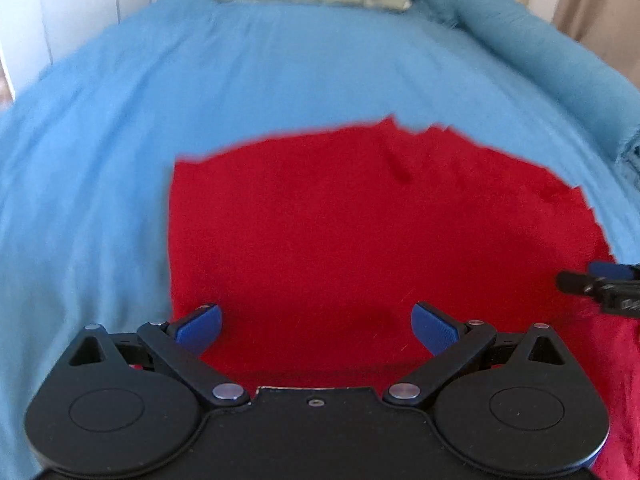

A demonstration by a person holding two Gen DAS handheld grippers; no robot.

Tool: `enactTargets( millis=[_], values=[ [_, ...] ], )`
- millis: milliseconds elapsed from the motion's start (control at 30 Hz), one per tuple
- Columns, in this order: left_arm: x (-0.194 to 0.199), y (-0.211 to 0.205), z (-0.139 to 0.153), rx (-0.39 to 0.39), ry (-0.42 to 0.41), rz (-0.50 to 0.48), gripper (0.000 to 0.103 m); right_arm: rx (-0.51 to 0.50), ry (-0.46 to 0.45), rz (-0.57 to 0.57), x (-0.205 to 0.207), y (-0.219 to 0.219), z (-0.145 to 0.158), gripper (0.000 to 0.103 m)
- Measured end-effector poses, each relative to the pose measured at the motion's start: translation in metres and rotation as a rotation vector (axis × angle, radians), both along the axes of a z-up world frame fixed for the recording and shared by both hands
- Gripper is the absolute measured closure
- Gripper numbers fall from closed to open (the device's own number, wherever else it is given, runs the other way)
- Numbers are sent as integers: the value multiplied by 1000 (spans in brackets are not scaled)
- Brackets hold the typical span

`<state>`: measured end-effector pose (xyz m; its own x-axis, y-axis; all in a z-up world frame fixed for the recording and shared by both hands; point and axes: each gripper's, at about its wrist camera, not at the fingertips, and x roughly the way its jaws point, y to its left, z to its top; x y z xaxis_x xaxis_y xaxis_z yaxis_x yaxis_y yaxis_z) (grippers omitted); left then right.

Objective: Fold small clothes

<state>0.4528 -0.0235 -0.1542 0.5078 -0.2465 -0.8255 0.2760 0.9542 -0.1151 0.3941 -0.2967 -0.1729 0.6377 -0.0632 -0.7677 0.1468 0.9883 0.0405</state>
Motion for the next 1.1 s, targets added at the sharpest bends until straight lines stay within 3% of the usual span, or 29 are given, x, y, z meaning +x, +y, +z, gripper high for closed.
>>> enactTargets(
  millis=[100, 267, 367, 467, 633, 867, 1000, 1100],
  values=[
    [-2, 3, -8, -8, -3, 14, 0, -5, -2, 17, 1, 1, -3, 4],
    [-19, 15, 15, -25, -70, 54, 0, -25, 13, 39, 3, 7, 6, 3],
    [-28, 37, 24, 17, -114, 93, 0, -8, -50, 104, 3, 24, 23, 3],
    [-27, 59, 21, 69, -101, 96, 1, -1, -73, 194, 13, 53, 34, 2],
    [-21, 72, 10, 186, -88, 7, 23, 23, -86, 301, 37, 108, 31, 2],
    [-34, 62, -6, 302, -177, -143, 30, 67, -68, 335, 50, 156, 16, 2],
    [-28, 41, -12, 365, -255, -207, 49, 66, -60, 349, 55, 173, 12, 2],
    [-22, 33, -18, 367, -252, -225, 80, 58, -59, 352, 59, 181, 9, 2]
  ],
)
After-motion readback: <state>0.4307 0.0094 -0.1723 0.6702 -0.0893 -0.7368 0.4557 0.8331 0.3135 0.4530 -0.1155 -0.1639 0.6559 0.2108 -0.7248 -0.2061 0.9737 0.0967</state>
